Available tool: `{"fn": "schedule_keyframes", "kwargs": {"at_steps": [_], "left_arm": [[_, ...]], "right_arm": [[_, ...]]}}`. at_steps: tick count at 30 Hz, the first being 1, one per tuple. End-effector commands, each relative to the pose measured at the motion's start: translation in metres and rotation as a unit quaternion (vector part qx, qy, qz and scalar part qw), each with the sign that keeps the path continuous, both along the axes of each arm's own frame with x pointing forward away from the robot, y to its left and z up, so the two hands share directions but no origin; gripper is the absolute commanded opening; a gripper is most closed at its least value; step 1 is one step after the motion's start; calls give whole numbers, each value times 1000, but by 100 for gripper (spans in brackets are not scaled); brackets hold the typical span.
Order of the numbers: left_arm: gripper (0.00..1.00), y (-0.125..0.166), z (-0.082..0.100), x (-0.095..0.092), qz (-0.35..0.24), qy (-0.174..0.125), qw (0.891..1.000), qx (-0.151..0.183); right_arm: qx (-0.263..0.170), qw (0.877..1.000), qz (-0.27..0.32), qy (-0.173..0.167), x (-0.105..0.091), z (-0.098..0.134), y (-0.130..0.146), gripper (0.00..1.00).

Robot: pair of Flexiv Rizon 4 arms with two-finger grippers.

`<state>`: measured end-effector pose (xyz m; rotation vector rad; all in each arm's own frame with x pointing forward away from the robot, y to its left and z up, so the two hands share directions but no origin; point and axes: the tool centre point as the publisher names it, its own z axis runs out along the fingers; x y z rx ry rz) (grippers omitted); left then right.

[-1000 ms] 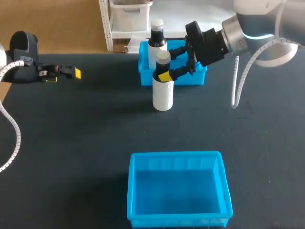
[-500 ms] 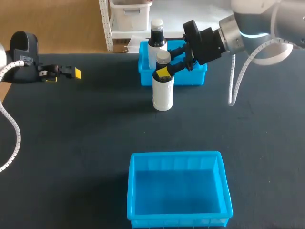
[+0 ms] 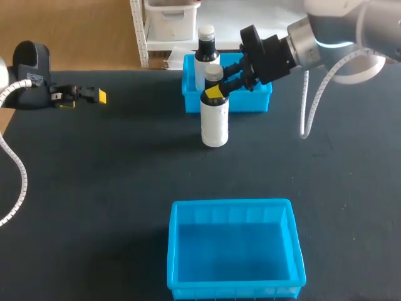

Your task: Pick up the bottle, and place it in the far bin if it is heavy, or in the near bin if it is light.

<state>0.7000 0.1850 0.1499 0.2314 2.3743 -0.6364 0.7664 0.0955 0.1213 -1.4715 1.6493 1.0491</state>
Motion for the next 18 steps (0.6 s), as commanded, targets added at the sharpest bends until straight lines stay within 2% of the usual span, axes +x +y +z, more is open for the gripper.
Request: {"fn": "schedule_keyframes", "kwargs": {"at_steps": [1,18], "left_arm": [[100,0,0,0,0,0,1000,0],[100,0,0,0,0,0,1000,0]], "right_arm": [[-3,1000,-6,-6,-7,10,-11,43],[-11,999,-50,-18,-16,67,-80,43]]}}
